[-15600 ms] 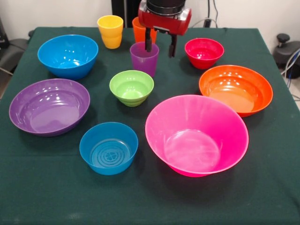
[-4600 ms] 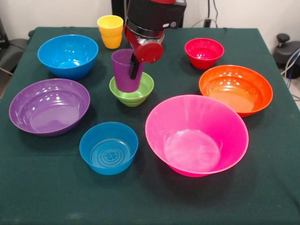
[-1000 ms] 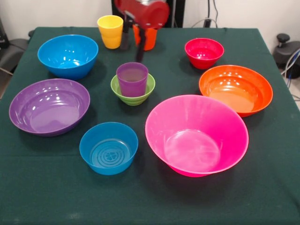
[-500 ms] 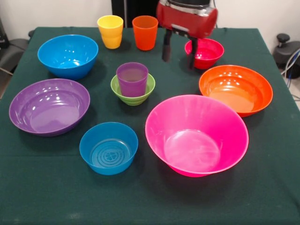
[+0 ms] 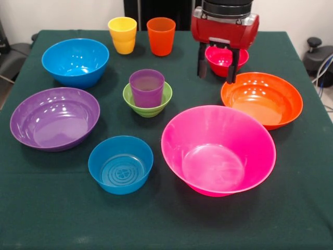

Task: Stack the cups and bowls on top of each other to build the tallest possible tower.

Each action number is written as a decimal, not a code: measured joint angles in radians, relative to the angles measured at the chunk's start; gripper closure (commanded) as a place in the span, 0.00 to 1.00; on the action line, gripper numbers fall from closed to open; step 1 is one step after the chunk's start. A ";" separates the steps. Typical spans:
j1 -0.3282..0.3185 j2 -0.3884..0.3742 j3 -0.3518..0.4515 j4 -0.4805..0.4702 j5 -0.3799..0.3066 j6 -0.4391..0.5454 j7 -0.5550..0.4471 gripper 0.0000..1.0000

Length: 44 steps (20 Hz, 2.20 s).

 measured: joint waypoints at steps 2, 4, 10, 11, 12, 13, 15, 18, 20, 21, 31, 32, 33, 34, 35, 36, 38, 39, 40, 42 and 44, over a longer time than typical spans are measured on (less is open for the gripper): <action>0.000 0.000 -0.007 0.000 0.000 0.000 0.000 0.00; 0.004 0.000 -0.021 0.000 0.001 0.000 0.000 0.00; 0.040 0.000 -0.105 0.000 0.026 0.000 0.011 0.00; 0.047 0.000 -0.120 0.000 0.033 0.000 0.016 0.00; 0.054 0.000 -0.135 0.000 0.040 0.000 0.020 0.00; 0.061 0.000 -0.150 0.000 0.048 0.000 0.025 0.00; 0.072 0.004 -0.174 0.000 0.064 0.000 0.038 0.00; 0.098 0.013 -0.229 0.000 0.102 0.000 0.070 0.00; 0.114 0.023 -0.256 0.000 0.121 0.000 0.096 0.00; 0.122 0.027 -0.269 0.000 0.131 0.000 0.109 0.00; 0.199 0.079 -0.382 -0.004 0.227 0.000 0.254 0.00; 0.205 0.086 -0.391 -0.008 0.235 0.000 0.265 0.00; 0.211 0.093 -0.400 -0.012 0.242 0.000 0.276 0.00; 0.216 0.100 -0.409 -0.016 0.249 0.001 0.287 0.00; 0.223 0.109 -0.419 -0.023 0.258 0.002 0.295 0.00; 0.230 0.118 -0.429 -0.029 0.265 0.003 0.301 0.00; 0.243 0.135 -0.444 -0.039 0.275 0.002 0.306 0.00; 0.250 0.143 -0.452 -0.044 0.280 0.002 0.308 0.00; 0.256 0.152 -0.460 -0.049 0.285 0.002 0.310 0.00; 0.265 0.163 -0.467 -0.056 0.294 0.003 0.310 0.00; 0.272 0.173 -0.472 -0.063 0.304 0.003 0.310 0.00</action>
